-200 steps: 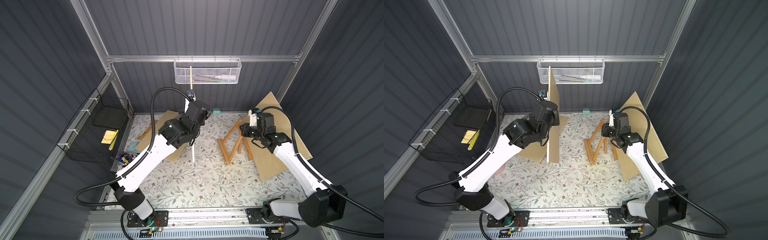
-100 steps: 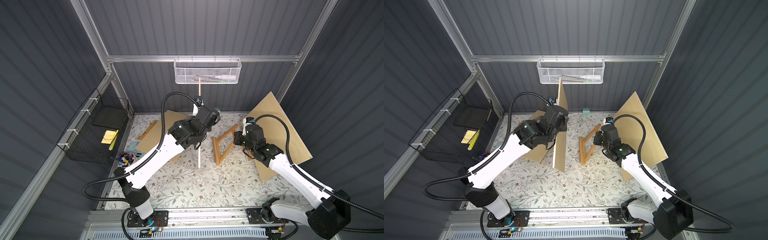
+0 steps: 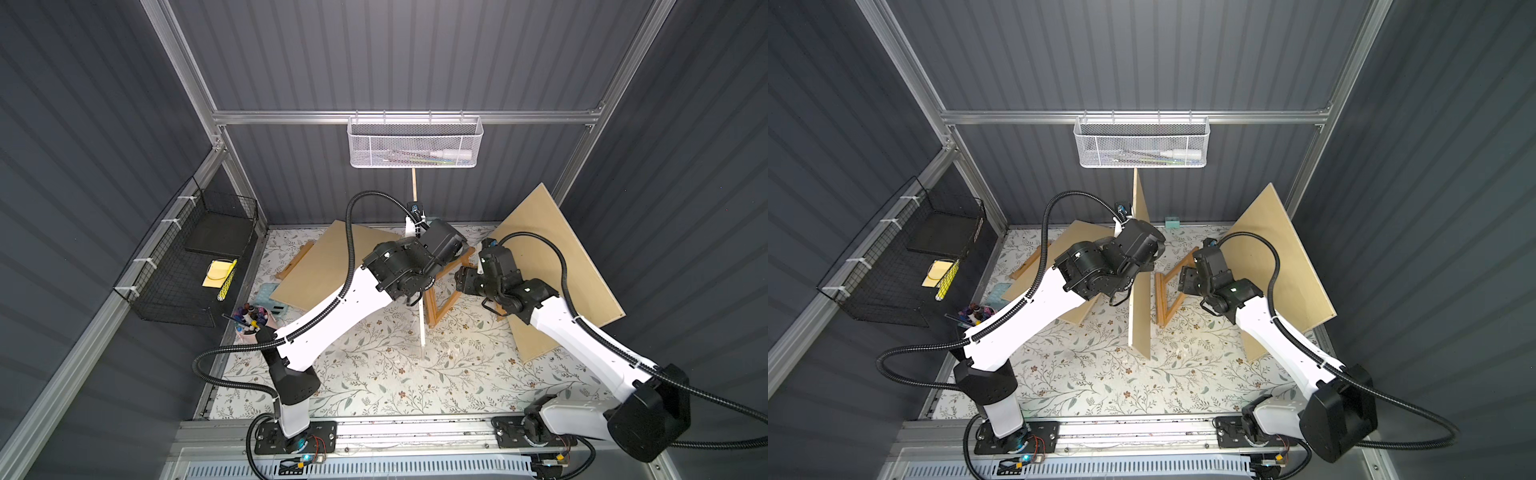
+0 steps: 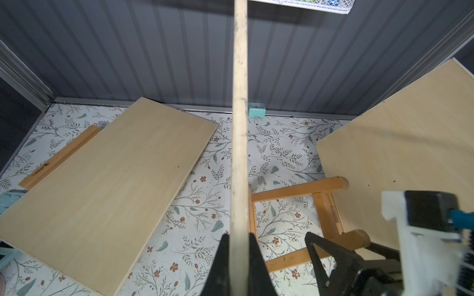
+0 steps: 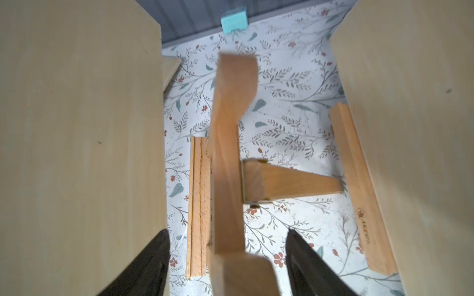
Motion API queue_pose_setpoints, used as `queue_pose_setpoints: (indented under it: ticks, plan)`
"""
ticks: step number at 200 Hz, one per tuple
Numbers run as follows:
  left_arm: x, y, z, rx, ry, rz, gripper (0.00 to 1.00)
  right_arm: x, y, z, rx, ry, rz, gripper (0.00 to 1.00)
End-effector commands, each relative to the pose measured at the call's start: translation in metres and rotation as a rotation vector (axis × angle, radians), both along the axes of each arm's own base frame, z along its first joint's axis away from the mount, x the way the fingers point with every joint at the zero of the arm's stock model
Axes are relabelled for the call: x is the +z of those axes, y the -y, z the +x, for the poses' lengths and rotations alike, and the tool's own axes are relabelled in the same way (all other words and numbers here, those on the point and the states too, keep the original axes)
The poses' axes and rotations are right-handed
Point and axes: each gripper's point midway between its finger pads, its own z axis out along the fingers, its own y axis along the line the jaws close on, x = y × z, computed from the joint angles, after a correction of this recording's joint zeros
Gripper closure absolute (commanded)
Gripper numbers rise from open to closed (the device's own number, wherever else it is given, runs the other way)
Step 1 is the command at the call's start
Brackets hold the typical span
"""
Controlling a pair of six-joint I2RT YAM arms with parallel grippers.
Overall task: Assemble the easel
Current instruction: Place the easel at the center of the board.
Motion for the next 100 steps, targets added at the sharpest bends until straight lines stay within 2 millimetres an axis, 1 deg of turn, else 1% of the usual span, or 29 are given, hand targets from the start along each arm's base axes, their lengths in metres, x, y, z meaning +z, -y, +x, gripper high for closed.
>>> queue_pose_setpoints:
  ticks: [1,5,7,12,42,60,100]
  plan:
    - [0.052,-0.014,-0.004,0.089,0.081,-0.192,1.00,0.037,0.011,-0.008,-0.003,0.054,-0.034,0.24]
    - [0.050,-0.013,-0.004,0.089,0.071,-0.196,1.00,0.041,0.011,-0.008,0.001,0.057,-0.035,0.23]
    - [0.050,-0.012,-0.005,0.090,0.067,-0.197,1.00,0.050,0.013,-0.012,0.002,0.080,-0.026,0.22]
    - [0.048,-0.011,-0.005,0.090,0.058,-0.199,1.00,0.058,0.014,-0.014,0.002,0.091,-0.023,0.20]
    - [0.048,-0.003,-0.009,0.082,0.036,-0.194,1.00,0.082,0.019,-0.022,0.002,0.130,-0.018,0.18]
    - [0.046,0.008,-0.011,0.054,0.022,-0.201,1.00,0.090,0.021,-0.024,0.004,0.148,-0.021,0.18]
    - [0.036,0.021,-0.009,0.039,0.000,-0.204,1.00,0.097,0.029,-0.027,-0.004,0.170,-0.038,0.17]
